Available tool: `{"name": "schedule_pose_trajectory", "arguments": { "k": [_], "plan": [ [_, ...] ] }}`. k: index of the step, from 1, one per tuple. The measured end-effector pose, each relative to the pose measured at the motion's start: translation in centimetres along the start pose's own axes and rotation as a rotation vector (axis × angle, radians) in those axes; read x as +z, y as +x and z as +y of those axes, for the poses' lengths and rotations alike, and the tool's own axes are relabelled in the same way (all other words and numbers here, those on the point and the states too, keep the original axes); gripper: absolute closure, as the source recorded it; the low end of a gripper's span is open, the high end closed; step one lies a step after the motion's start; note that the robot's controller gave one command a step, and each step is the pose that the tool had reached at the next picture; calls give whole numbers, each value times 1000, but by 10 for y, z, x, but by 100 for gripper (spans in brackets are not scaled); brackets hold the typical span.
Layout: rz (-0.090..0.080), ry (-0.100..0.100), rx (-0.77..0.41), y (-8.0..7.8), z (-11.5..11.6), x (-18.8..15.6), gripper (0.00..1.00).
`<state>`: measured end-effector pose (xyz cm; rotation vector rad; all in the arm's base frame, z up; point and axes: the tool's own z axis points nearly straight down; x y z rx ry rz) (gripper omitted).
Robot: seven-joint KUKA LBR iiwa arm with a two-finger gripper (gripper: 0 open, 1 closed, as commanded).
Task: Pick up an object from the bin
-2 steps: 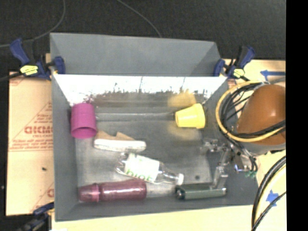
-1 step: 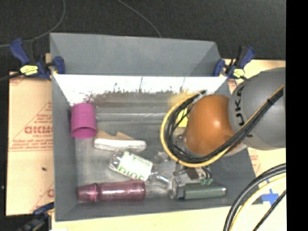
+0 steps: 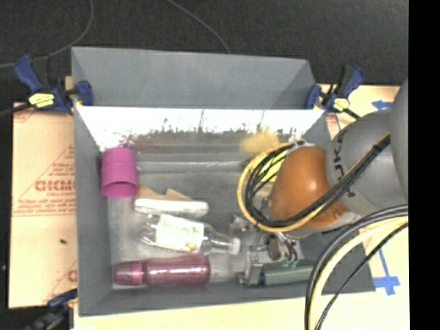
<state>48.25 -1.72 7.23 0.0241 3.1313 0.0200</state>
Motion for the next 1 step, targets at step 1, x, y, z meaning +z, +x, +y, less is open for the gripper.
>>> {"name": "schedule_pose_trajectory", "arguments": {
  "k": [1],
  "plan": [
    [6,11,-150,-14,87,3,100]
  ]
}}
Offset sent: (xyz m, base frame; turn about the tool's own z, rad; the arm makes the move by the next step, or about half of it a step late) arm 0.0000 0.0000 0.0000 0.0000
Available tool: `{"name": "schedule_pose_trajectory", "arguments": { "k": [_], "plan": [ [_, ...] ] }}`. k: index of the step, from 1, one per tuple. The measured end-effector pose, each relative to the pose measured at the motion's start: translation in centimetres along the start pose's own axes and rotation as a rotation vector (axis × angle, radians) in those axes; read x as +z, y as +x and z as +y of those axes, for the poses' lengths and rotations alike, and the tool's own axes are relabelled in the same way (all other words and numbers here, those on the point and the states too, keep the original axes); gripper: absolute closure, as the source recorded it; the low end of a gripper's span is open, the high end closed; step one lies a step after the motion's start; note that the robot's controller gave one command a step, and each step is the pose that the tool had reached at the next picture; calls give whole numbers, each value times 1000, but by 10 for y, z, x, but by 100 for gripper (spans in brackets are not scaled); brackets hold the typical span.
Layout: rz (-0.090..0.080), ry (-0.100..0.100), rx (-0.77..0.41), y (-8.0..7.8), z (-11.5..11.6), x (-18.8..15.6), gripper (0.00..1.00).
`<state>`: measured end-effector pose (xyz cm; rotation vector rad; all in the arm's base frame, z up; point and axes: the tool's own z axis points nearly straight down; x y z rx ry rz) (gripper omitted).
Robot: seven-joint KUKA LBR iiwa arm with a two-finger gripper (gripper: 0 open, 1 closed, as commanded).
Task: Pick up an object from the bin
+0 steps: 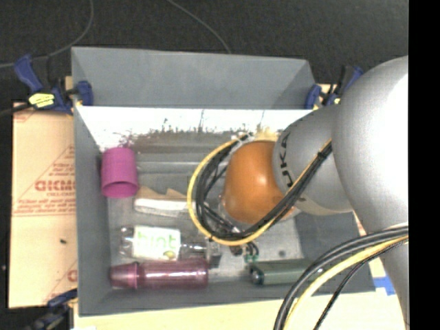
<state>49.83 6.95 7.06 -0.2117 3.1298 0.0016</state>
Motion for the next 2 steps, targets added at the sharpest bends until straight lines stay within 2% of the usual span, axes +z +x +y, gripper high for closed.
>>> {"name": "schedule_pose_trajectory", "arguments": {
  "k": [2],
  "plan": [
    [4,0,-1,2,0,-6,100]
  ]
}}
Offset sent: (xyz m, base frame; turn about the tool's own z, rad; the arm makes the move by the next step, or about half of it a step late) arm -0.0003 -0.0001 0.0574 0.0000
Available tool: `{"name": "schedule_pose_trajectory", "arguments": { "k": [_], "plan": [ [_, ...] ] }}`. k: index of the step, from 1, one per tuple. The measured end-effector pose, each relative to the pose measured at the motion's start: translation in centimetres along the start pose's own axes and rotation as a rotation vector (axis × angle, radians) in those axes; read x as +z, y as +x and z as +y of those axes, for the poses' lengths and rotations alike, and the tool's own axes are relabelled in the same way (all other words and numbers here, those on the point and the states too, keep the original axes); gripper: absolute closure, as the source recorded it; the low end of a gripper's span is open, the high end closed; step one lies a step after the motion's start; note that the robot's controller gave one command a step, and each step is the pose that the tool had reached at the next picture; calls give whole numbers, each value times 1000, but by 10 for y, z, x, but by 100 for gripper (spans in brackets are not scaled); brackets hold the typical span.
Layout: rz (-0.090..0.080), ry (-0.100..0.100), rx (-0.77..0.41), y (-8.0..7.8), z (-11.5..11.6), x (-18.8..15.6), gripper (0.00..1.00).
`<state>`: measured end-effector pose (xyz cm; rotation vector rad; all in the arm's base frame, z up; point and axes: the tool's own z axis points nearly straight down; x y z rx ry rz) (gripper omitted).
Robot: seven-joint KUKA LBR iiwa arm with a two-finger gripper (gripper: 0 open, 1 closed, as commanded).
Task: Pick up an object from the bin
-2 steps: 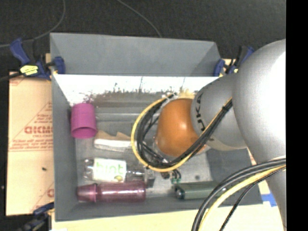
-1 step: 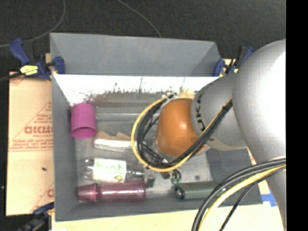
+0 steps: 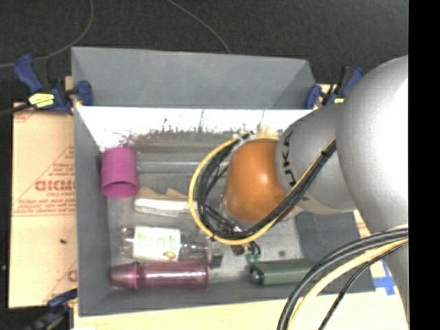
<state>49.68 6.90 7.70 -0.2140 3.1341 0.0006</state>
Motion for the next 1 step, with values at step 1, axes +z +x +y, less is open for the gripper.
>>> {"name": "schedule_pose_trajectory", "arguments": {
  "k": [1],
  "plan": [
    [3,0,-1,1,0,-22,100]
  ]
}}
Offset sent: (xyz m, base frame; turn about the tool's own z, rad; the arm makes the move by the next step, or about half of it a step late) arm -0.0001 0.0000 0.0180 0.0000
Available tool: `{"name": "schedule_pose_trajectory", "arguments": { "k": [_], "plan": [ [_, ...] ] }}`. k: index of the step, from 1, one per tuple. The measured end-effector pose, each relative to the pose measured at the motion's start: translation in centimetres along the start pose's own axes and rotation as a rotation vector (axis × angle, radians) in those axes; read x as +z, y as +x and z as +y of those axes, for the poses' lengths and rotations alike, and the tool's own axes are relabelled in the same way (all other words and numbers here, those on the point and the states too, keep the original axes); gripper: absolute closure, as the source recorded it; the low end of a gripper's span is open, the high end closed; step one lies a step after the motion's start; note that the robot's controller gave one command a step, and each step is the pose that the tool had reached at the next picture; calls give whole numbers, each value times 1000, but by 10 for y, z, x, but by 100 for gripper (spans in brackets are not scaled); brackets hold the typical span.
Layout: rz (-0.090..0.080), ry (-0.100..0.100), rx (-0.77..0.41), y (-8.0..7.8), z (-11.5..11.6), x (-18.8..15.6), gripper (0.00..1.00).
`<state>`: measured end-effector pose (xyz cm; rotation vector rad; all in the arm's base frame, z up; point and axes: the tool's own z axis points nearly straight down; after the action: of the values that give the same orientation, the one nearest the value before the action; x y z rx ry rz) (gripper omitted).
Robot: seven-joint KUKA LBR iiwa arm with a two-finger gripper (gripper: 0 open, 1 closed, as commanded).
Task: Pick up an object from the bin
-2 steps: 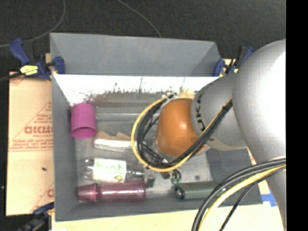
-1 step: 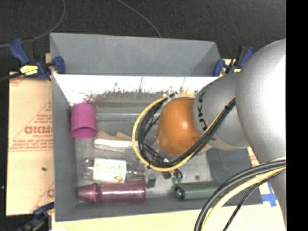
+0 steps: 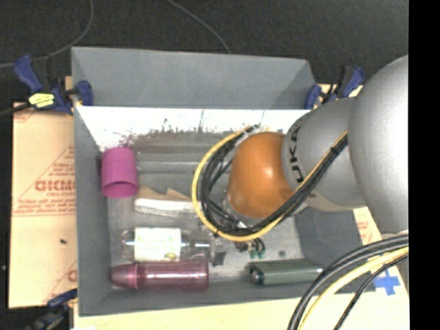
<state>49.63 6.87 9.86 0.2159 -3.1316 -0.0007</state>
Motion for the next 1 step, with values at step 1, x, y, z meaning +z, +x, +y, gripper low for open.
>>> {"name": "schedule_pose_trajectory", "arguments": {
  "k": [1],
  "plan": [
    [-3,0,-1,-1,0,-22,100]
  ]
}}
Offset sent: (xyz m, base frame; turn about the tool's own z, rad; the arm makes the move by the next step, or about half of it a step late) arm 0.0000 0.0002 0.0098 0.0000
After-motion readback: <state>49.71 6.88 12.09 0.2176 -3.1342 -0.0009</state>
